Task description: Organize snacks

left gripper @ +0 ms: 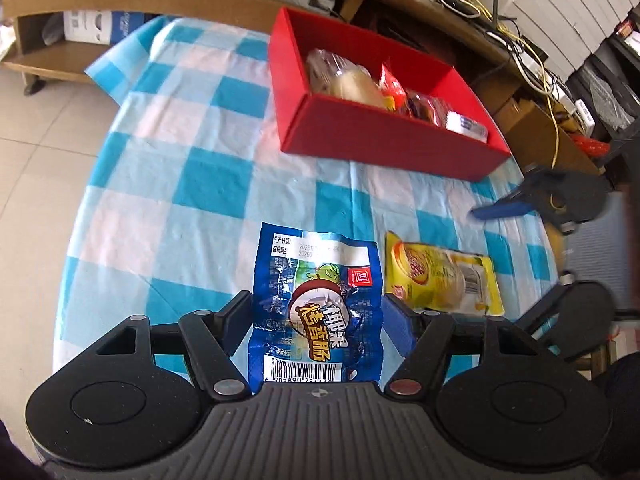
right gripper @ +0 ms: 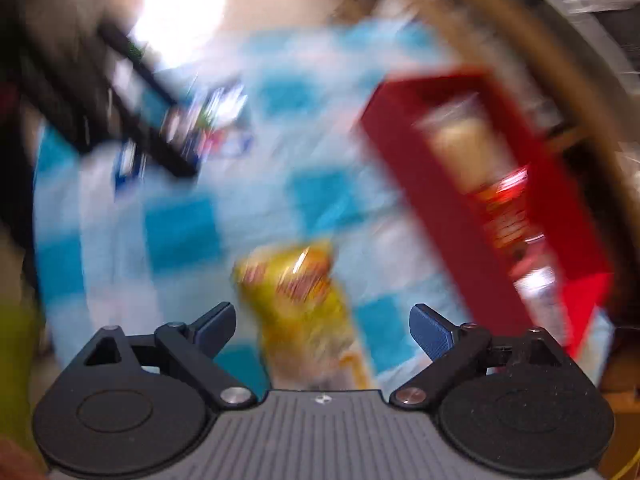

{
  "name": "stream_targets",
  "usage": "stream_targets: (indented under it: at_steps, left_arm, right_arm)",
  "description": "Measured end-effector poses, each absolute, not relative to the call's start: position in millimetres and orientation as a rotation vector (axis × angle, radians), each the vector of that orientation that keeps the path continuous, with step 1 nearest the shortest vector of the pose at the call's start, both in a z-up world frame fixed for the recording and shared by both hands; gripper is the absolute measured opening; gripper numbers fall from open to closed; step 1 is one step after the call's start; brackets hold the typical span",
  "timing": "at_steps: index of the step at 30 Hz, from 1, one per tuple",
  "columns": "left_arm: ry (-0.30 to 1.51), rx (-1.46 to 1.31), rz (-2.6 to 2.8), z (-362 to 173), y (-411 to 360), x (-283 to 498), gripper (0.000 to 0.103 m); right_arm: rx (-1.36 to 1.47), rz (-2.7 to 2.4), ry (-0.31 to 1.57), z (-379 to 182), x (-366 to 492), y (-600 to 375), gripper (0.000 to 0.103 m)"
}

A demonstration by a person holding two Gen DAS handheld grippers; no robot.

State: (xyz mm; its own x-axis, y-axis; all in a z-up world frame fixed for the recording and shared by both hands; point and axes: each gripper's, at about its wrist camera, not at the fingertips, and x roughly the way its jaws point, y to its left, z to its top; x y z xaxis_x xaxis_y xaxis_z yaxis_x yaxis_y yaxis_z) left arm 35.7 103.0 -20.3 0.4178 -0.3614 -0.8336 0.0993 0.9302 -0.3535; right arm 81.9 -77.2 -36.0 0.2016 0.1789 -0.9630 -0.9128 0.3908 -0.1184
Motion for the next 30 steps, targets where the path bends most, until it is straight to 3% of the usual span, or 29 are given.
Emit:
stream_targets:
  at_steps: [4, 7, 11, 16, 20, 22, 30]
  left_arm:
    - [1.126, -0.285, -0.298, -24.5, 103.0, 38.3, 0.075]
    - [1.150, -0.283, -0.290, -30.5, 101.3, 42.1, 0.075]
    - [1.162, -0.277, -0.295, -32.4, 98.1, 44.4, 0.074]
    - [1.164, -0.263, -0.308, -31.7, 91.6, 42.4, 0.074]
    - [1.175, -0.231, -0.320, -33.9, 82.8, 40.8, 0.075]
    - [1.186, -0.187, -0.310, -38.3, 76.8, 39.6, 0.075]
    - [1.171, -0.045, -0.317, -44.2, 58.4, 30.9, 0.078]
  right_arm:
    - [-0.831, 0.925, 1.133, -60.8, 104.6, -72.0, 0.103]
    - [-0.602, 0.854, 1.285, -66.4, 131.5, -83.6, 0.103]
    - [-0.522, 0.764, 1.288, -57.0, 119.1, -104.0, 0.079]
    - [-0.431, 0.684, 1.304, -53.8, 85.3, -122.2, 0.075]
    - [-0.369, 0.621, 1.284, -54.3, 85.2, -121.8, 0.083]
    - [-0.367, 0.612, 1.288, -63.9, 89.1, -111.9, 0.103]
    - [-0.306, 0.567, 1.231, -70.9, 91.1, -99.7, 0.103]
